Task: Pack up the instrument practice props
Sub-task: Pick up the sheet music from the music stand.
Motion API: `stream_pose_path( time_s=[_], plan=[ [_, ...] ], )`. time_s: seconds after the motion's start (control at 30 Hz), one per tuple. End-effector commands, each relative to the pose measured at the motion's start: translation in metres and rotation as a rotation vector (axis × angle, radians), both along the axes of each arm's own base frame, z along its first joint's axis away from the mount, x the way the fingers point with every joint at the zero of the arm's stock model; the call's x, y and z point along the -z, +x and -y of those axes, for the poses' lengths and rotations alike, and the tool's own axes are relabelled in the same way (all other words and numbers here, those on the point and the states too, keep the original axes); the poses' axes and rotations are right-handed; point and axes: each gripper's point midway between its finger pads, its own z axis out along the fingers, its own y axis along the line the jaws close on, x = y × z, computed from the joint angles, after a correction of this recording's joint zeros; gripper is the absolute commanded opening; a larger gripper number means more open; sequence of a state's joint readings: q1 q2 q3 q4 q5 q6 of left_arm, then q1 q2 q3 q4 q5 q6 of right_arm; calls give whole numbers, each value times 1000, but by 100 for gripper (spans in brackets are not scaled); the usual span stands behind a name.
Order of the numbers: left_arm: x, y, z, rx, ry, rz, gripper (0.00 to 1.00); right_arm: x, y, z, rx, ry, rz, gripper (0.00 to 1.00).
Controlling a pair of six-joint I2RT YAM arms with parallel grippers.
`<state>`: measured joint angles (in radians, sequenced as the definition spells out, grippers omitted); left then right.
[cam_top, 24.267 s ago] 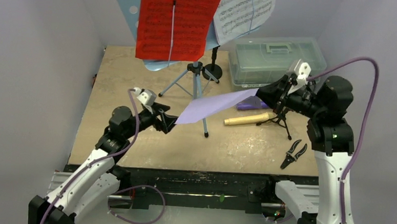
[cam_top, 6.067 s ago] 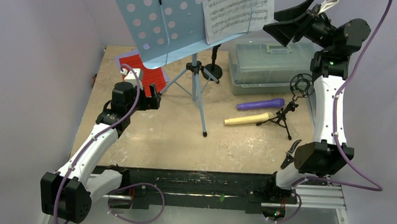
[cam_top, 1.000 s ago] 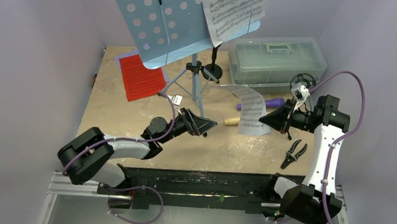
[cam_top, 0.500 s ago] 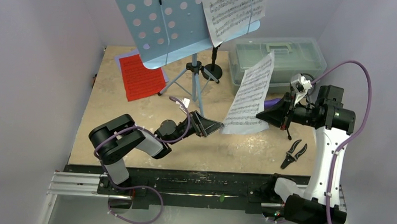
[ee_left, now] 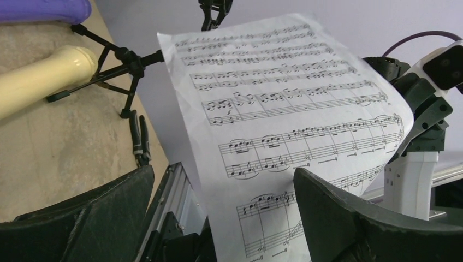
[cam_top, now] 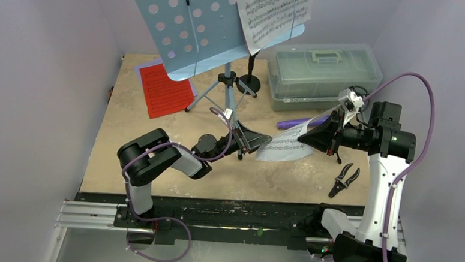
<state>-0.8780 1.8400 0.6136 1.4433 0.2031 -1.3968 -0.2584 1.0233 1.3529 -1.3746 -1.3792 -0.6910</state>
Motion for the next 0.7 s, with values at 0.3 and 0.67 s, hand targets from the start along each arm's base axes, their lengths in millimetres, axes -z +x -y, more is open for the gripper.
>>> stream_pose_path(
  time_s=[0.3,0.67],
  plan=[
    [-114,-27,-13,118,-401,133,93,3,-8,-5,-26,-26,8,0],
    [-113,-7,-20,62,-431,76,76,0,-26,-13,-62,-56,79,0]
  ],
)
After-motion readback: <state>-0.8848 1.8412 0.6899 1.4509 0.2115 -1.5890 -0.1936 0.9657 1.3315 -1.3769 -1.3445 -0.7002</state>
